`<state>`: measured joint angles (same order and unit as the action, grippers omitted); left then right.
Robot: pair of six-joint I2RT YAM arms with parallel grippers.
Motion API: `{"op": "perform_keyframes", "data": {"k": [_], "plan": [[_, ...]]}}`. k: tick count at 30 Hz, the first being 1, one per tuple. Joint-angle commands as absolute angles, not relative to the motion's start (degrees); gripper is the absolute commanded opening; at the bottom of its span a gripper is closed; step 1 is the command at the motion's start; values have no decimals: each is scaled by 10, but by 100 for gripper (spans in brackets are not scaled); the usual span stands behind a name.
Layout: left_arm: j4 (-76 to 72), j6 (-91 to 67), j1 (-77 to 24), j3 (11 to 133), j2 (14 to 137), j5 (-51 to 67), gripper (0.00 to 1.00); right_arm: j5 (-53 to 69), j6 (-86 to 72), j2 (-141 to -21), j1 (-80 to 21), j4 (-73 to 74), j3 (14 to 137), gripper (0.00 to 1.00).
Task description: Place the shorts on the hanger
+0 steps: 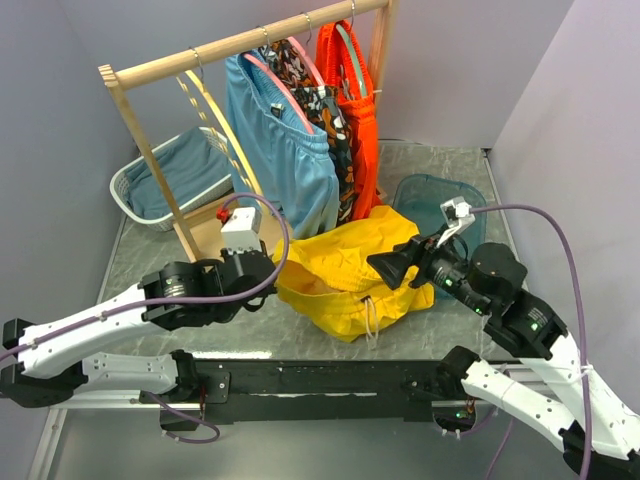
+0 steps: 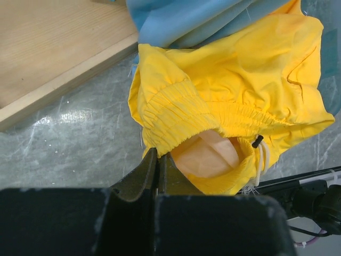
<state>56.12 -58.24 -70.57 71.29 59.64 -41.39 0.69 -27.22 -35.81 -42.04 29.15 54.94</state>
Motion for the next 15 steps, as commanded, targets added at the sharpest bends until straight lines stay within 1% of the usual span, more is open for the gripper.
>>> {"op": "perform_keyframes", "data": {"k": [1, 5, 10, 11, 14, 15], "plan": [[575, -556, -700, 754, 570, -427, 1, 91, -281, -352, -424, 254, 591, 89], [576, -533, -700, 767, 565, -418, 1, 56, -280, -344, -424, 275, 622, 89], [562, -477, -700, 794, 568, -397, 1, 26, -260, -389, -434, 296, 658, 88], [562, -470, -700, 802, 571, -395, 1, 15, -257, -397, -460, 294, 657, 87], [569, -444, -700, 832, 589, -383, 1, -74, -248, -429, -519, 280, 650, 87], [570, -433, -700, 840, 593, -381, 1, -136, -242, -452, -566, 274, 648, 87]]}}
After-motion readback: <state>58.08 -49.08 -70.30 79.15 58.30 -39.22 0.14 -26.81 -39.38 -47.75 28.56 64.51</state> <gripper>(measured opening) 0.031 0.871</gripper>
